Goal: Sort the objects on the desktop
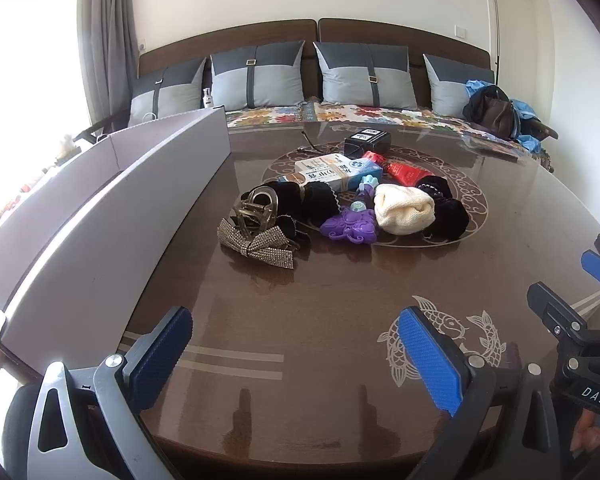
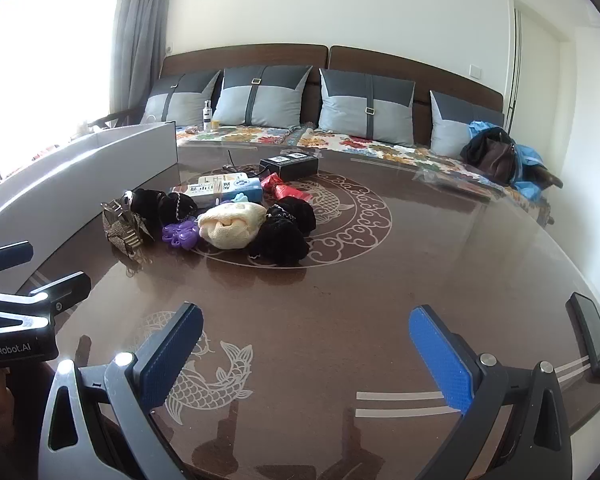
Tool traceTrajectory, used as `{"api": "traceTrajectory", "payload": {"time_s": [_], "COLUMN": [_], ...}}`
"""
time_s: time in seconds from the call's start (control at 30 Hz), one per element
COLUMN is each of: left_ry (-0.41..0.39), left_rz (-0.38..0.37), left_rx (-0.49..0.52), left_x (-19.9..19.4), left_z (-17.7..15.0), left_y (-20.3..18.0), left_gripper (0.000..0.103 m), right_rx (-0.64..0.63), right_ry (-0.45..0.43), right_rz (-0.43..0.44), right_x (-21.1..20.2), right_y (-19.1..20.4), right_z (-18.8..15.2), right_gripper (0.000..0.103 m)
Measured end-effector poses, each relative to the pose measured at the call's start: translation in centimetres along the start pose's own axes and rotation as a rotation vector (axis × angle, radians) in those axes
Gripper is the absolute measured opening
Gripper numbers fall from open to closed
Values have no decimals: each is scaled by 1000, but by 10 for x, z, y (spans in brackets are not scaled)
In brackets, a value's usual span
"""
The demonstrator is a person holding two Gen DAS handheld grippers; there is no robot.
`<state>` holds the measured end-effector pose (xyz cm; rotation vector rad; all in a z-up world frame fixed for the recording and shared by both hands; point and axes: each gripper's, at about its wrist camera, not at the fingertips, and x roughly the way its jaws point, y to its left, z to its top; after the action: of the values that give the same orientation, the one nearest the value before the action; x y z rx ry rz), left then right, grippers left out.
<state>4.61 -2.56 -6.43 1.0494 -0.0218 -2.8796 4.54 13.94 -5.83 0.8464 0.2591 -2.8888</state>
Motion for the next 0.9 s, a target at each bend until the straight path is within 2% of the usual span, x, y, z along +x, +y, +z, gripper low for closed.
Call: {"api": "traceTrajectory", "payload": {"time_s": [0.9], "left_ry": [21], "left_rz": [-3], "left_rx": [0], "left_x": [8], "left_z": [-4], "left_y": [-2], "left_gripper": [103], "right_rx": [-5], "right_ry": [25], "right_rz": [2], "right_x": [6], "right_y": [-1], "right_z": [-11], "right_gripper": [103]}}
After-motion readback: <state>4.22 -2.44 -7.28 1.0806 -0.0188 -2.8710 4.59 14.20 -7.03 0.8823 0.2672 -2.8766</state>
